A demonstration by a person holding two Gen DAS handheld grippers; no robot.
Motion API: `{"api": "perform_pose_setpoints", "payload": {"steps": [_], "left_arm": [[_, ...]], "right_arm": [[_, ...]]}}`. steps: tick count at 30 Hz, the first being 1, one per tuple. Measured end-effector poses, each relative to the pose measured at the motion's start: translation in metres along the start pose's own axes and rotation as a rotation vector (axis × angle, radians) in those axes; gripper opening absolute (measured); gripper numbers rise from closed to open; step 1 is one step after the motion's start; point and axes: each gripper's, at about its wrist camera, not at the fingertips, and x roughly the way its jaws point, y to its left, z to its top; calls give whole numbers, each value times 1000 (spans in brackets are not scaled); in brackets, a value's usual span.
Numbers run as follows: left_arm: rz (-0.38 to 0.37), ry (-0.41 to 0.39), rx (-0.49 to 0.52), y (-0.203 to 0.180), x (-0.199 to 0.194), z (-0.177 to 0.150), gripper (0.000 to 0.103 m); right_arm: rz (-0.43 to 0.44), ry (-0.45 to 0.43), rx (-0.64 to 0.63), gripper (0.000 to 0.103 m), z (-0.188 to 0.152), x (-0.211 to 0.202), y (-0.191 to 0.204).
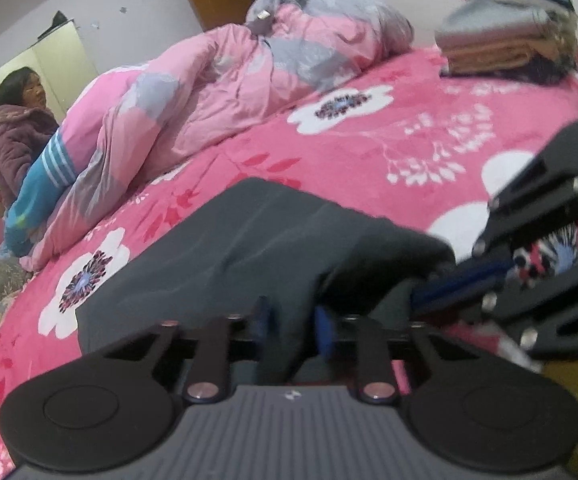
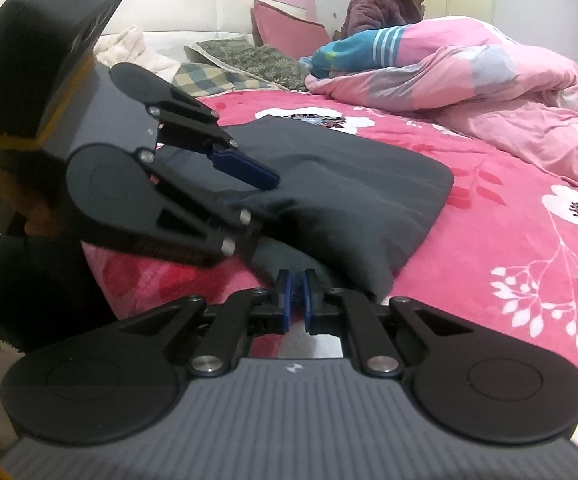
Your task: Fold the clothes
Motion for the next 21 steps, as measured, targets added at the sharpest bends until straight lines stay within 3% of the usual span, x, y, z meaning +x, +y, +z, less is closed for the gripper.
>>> {"api": "perform_pose_setpoints", "payload": {"steps": [5,14,19,21], "left_arm": [[-16,-27,-28,5,-6,1,10],[-32,-40,-33,3,-7,-7,10],[-41,-54,-60,8,-7,-9,9],[-42,-57,-64,9,-7,-10,9]], "right_arm": [[4,6,-51,5,5,17,3],[-144,-70,12,4,11,43,-3],[-67,-179,12,6,5,7,0],[-26,-136,-25,6,1,4,4]]}}
